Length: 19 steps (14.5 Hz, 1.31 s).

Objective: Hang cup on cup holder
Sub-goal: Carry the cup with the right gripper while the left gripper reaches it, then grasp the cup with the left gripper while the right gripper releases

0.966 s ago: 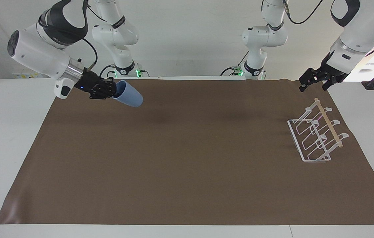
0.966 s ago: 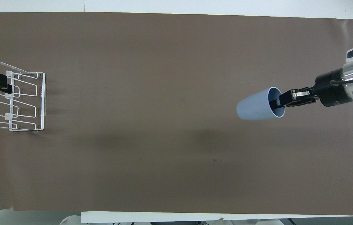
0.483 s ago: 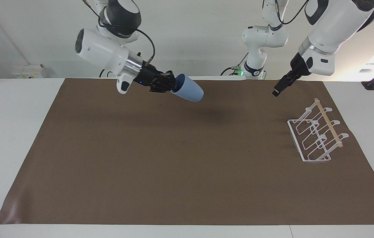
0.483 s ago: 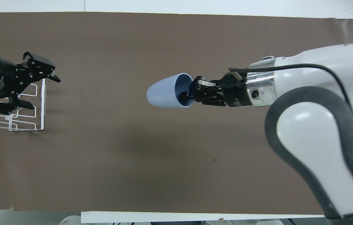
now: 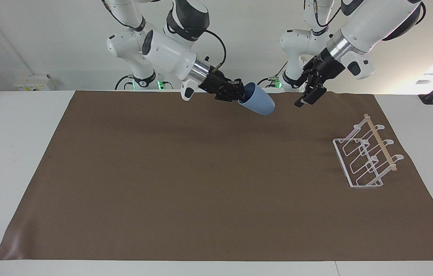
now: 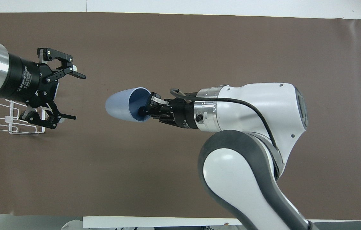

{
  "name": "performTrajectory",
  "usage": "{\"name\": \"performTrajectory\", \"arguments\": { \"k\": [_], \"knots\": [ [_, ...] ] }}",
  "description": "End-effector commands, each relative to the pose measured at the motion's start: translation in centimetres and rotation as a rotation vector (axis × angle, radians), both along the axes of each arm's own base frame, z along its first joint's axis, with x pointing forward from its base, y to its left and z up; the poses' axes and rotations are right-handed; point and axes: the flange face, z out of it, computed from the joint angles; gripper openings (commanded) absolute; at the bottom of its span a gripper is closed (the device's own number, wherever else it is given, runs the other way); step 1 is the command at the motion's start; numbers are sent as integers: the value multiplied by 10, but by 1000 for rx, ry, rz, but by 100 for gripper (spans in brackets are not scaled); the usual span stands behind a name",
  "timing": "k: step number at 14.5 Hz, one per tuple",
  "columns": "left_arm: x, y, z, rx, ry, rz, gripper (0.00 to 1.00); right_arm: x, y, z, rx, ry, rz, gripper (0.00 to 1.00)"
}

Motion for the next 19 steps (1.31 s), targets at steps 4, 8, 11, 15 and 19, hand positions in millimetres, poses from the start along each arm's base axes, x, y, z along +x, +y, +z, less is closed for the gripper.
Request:
{"name": "performTrajectory", "arguments": {
  "k": [4,8,11,15,19],
  "knots": [
    [-11,-24,-9,-45,16,34,100,-2,3,2,22,26,-24,0],
    [-33,-54,-26,-63,-2,7,100,-8,10,3,23,26,-10,0],
    [-36,-66,-53,-49,26,-7,100,-8,11,3,24,24,-9,0],
    [-36,-68,-60,-49,22,-19,0,-7,11,4,25,23,-11,0],
    [-36,-68,-60,-48,25,-18,0,-4,9,5,26,21,-16,16]
  ]
}}
